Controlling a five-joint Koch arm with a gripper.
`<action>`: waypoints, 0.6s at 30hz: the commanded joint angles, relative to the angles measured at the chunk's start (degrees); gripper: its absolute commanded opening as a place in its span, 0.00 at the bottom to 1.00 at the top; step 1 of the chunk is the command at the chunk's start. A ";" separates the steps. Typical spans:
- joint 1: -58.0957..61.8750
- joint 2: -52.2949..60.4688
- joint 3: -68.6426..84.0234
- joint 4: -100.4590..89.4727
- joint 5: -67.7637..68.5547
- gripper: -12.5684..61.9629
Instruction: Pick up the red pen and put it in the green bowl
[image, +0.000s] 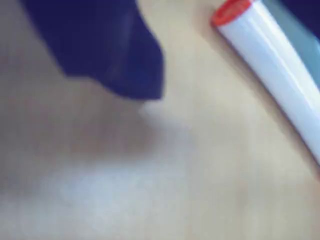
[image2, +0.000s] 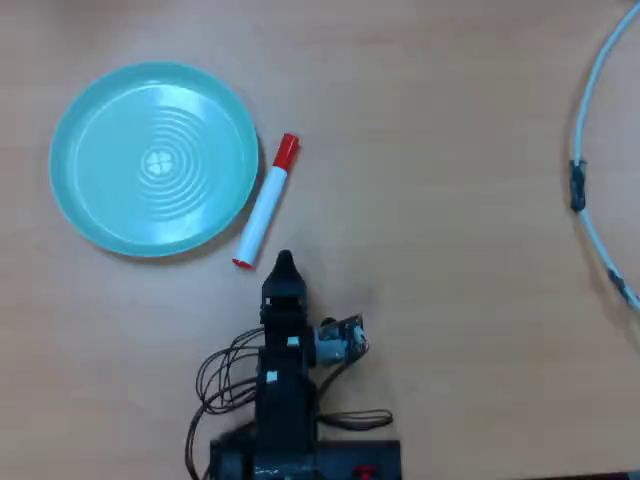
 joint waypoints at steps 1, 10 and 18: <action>-0.26 5.71 -0.79 5.54 0.18 0.70; -0.53 5.71 -14.06 13.97 -11.16 0.70; -1.32 5.62 -31.46 27.69 -16.35 0.70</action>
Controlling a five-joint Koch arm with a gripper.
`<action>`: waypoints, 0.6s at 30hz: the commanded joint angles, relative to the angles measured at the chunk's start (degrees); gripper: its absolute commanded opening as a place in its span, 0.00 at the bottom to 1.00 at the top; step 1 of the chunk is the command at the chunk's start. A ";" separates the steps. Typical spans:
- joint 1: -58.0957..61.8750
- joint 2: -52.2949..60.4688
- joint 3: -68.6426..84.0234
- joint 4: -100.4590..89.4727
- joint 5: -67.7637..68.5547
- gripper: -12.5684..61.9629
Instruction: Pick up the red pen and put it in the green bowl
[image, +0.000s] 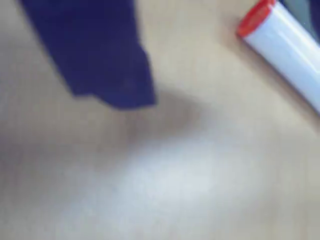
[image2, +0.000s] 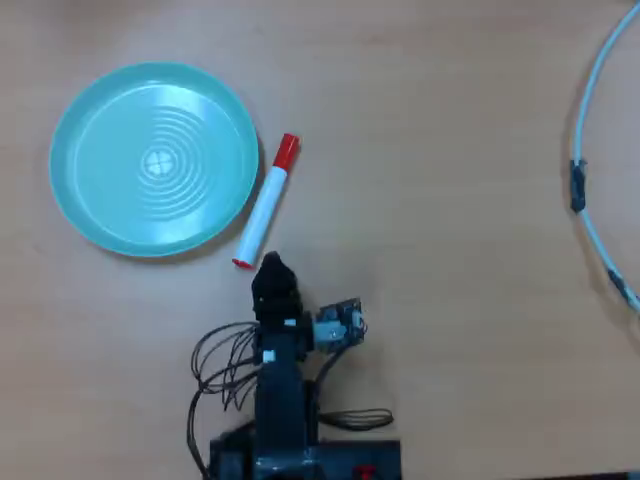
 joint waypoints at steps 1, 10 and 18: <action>-0.53 5.45 -9.84 5.01 -2.46 0.70; -3.69 -8.70 -29.09 13.27 -13.97 0.70; -5.80 -15.29 -42.10 18.37 -16.26 0.70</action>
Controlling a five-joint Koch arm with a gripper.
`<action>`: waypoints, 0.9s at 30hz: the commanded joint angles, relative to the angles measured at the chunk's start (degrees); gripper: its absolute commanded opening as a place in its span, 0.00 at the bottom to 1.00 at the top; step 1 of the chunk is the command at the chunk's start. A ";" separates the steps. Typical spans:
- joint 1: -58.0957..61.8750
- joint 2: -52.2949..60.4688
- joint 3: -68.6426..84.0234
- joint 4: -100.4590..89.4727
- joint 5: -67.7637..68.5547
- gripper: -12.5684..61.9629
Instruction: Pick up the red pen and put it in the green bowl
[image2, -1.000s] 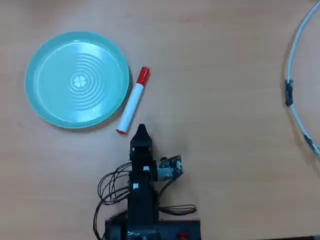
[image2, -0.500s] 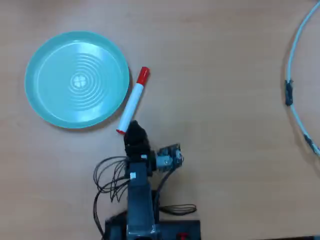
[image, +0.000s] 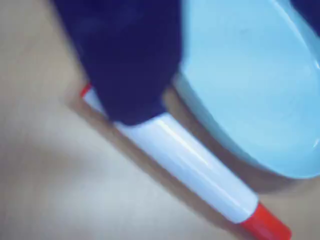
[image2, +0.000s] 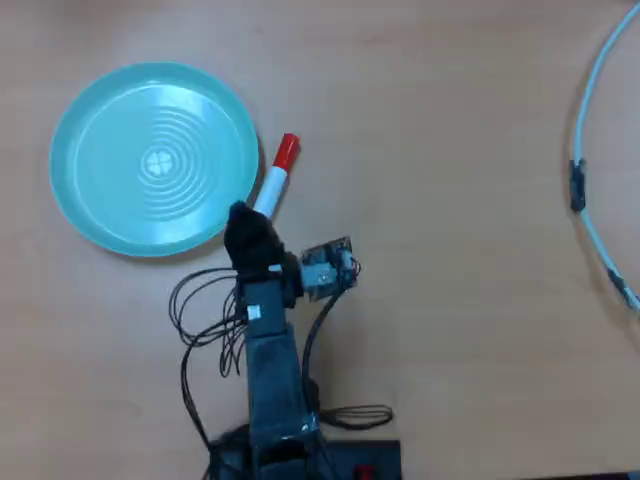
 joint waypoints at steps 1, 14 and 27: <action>-0.88 -2.02 -8.00 0.62 -1.05 0.70; -1.93 -24.79 -33.22 10.46 -11.78 0.70; 2.90 -32.96 -29.53 10.63 -16.00 0.70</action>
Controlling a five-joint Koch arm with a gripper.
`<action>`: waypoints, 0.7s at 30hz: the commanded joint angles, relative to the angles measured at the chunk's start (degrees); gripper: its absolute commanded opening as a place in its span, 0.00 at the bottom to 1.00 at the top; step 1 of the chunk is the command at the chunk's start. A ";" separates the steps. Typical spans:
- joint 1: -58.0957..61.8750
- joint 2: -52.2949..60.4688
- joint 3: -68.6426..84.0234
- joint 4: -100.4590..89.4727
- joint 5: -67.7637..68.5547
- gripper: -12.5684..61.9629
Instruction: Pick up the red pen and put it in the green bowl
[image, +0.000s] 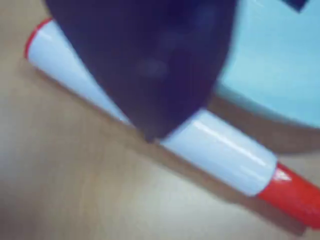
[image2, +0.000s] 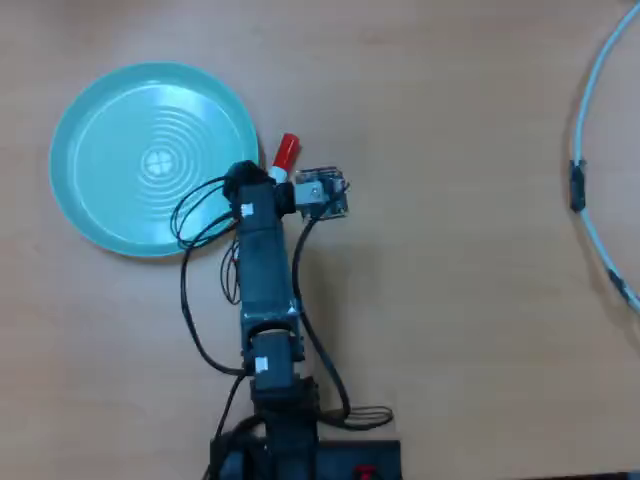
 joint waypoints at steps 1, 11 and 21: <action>1.05 0.18 -0.88 0.18 -0.09 0.70; 1.23 -6.24 -0.79 -0.70 -0.70 0.70; 0.53 -9.49 -1.85 -0.62 -4.75 0.70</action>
